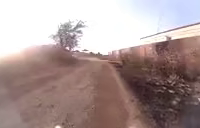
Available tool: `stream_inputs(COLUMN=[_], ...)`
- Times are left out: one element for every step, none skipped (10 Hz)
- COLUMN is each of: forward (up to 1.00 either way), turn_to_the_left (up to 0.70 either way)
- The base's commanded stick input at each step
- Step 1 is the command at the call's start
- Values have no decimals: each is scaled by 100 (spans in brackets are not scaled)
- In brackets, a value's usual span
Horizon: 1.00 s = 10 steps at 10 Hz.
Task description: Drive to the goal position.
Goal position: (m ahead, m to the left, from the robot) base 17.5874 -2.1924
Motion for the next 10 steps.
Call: stream_inputs(forward=[70, 70, 70, 69, 67, 67, 67, 67, 67, 67], turn_to_the_left=[0, 0, 0, 0, 0, 0, 0, -14, -26, -12])
